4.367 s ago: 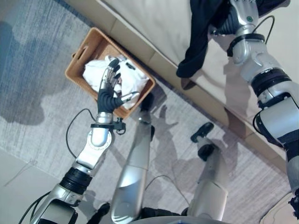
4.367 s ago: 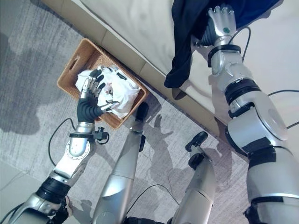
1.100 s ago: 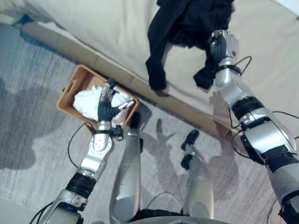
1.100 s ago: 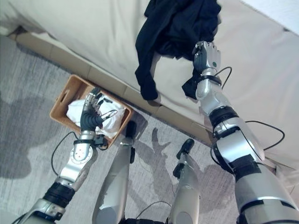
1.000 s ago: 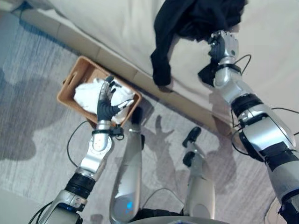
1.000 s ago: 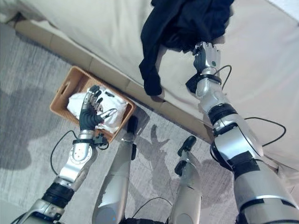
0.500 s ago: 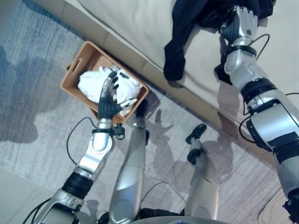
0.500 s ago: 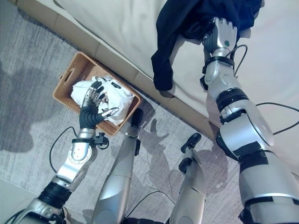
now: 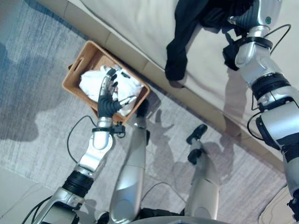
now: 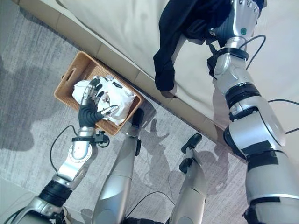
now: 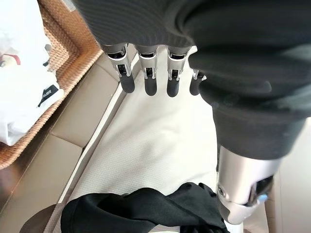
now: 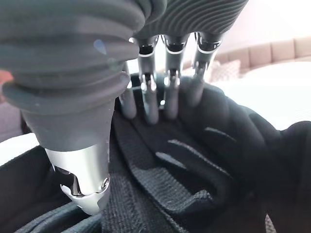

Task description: Pick up clothes into the bucket

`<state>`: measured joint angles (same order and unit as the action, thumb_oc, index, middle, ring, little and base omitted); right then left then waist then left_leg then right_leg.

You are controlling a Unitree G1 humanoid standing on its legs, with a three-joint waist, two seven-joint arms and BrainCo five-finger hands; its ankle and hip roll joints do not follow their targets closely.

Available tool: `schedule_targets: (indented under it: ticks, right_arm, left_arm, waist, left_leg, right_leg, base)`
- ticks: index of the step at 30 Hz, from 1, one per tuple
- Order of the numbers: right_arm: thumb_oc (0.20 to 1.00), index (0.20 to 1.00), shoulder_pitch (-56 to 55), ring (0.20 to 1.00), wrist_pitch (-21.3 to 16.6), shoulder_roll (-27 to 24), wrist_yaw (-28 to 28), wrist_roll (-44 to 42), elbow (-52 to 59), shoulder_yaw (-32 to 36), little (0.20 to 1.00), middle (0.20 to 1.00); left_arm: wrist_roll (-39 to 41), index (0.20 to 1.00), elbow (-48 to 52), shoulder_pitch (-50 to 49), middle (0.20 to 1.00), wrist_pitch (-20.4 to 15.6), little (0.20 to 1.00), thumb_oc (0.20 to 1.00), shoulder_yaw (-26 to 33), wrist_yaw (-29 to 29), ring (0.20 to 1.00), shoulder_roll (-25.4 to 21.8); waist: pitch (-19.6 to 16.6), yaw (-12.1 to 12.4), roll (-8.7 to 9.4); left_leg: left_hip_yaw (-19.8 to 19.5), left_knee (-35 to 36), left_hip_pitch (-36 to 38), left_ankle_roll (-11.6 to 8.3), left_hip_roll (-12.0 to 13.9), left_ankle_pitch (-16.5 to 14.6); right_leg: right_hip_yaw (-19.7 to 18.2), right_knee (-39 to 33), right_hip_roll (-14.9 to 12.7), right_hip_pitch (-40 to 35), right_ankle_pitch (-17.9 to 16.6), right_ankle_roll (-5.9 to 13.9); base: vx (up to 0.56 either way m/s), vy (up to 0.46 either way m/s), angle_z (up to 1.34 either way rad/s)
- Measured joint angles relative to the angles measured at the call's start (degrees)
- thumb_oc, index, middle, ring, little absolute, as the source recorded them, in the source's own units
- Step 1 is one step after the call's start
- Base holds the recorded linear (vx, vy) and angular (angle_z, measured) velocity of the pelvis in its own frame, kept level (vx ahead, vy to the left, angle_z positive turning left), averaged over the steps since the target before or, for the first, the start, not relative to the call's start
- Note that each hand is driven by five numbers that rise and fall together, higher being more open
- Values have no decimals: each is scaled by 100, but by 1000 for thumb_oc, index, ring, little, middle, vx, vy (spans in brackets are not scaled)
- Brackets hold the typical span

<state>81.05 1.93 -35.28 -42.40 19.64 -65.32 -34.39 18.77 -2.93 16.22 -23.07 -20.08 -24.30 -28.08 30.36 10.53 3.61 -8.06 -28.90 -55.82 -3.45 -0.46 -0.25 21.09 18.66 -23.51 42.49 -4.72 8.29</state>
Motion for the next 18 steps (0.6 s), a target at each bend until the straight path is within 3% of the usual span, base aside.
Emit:
schedule_targets:
  ticks: [6,12,13,14,18]
  right_arm:
    - [1000,1000,131,1000,-37,7,124,-15,-379,-51,1000,1000]
    - [1000,1000,392,1000,-166,-179,822,-619,-739,-227,1000,1000]
    - [903,903,463,903,-199,-242,971,-816,-739,-234,903,903]
    - [200,200,495,200,-225,-271,1059,-922,-737,-234,200,200]
    - [200,200,583,200,-406,-419,1375,-1382,-718,-239,200,200]
  left_arm:
    - [1,1000,0,3,1000,-21,1000,1000,2,-33,1000,2]
    - [11,1000,7,-37,1000,-49,1000,1000,22,31,1000,-13]
    - [21,1000,7,-48,1000,-58,1000,1000,37,70,1000,-18]
    - [29,1000,7,-53,1000,-65,1000,1000,39,92,1000,-30]
    - [134,1000,10,-61,1000,-91,1000,1000,67,249,1000,-82]
  waist:
    - [-1,32,-2]
    - [-2,158,-14]
    - [-2,165,-14]
    - [-2,165,-14]
    - [-2,200,-14]
  left_leg:
    - [-7,5,-104,-2,-8,1]
    - [-65,-10,-185,-6,-80,5]
    - [-98,-10,-211,-6,-103,5]
    - [-115,-10,-226,-7,-116,6]
    - [-147,-11,-263,-9,-145,6]
  right_leg:
    - [1,39,-12,117,38,-18]
    - [42,213,-103,201,138,48]
    - [84,232,-125,201,166,38]
    - [109,253,-138,203,178,41]
    - [155,284,-168,215,223,23]
  base:
    - [0,0,0]
    - [14,-3,8]
    - [14,-1,13]
    - [20,-6,15]
    - [9,0,5]
